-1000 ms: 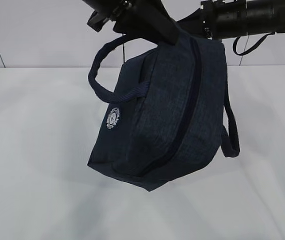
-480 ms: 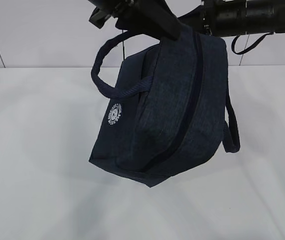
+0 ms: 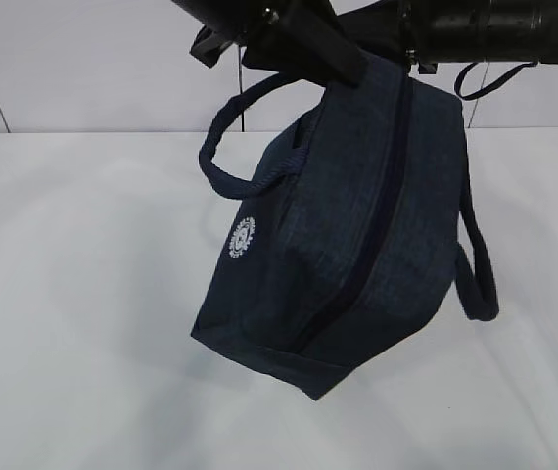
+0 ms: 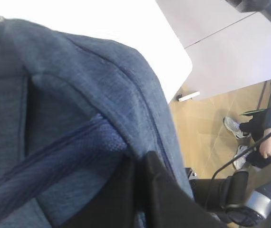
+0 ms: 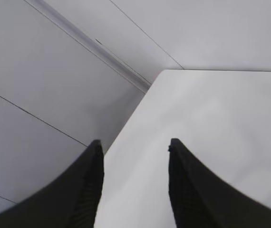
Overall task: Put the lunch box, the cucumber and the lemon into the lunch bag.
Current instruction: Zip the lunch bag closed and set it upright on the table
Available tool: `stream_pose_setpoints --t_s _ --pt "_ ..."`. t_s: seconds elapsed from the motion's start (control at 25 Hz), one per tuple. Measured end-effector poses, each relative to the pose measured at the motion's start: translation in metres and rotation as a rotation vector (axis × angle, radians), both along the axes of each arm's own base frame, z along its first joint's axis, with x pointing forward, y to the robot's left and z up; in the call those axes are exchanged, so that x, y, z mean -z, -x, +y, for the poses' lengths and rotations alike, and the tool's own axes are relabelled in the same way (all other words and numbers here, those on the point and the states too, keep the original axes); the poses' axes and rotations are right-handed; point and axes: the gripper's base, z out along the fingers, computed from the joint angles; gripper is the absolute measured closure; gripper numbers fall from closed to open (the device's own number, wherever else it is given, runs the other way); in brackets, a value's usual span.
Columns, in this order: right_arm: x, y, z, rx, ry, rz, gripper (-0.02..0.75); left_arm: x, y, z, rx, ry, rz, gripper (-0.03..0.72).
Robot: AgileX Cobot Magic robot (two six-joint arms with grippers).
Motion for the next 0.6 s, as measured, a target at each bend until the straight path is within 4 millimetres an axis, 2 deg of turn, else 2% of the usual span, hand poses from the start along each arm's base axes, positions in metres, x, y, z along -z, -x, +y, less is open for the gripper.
stream_pose_setpoints --t_s 0.12,0.24,0.44,0.6 --pt "-0.004 0.0 -0.003 0.002 -0.048 -0.001 0.363 -0.001 -0.004 0.001 -0.023 0.011 -0.011 0.692" --pt "-0.011 -0.001 -0.009 0.002 -0.063 -0.021 0.356 -0.002 -0.011 0.004 -0.068 0.028 -0.035 0.692" --pt "-0.039 -0.002 -0.024 0.017 -0.088 -0.068 0.351 -0.003 -0.028 0.014 -0.167 0.064 -0.069 0.692" --pt "-0.056 -0.003 -0.028 0.021 -0.103 -0.096 0.35 0.012 -0.046 0.015 -0.219 0.085 -0.029 0.693"
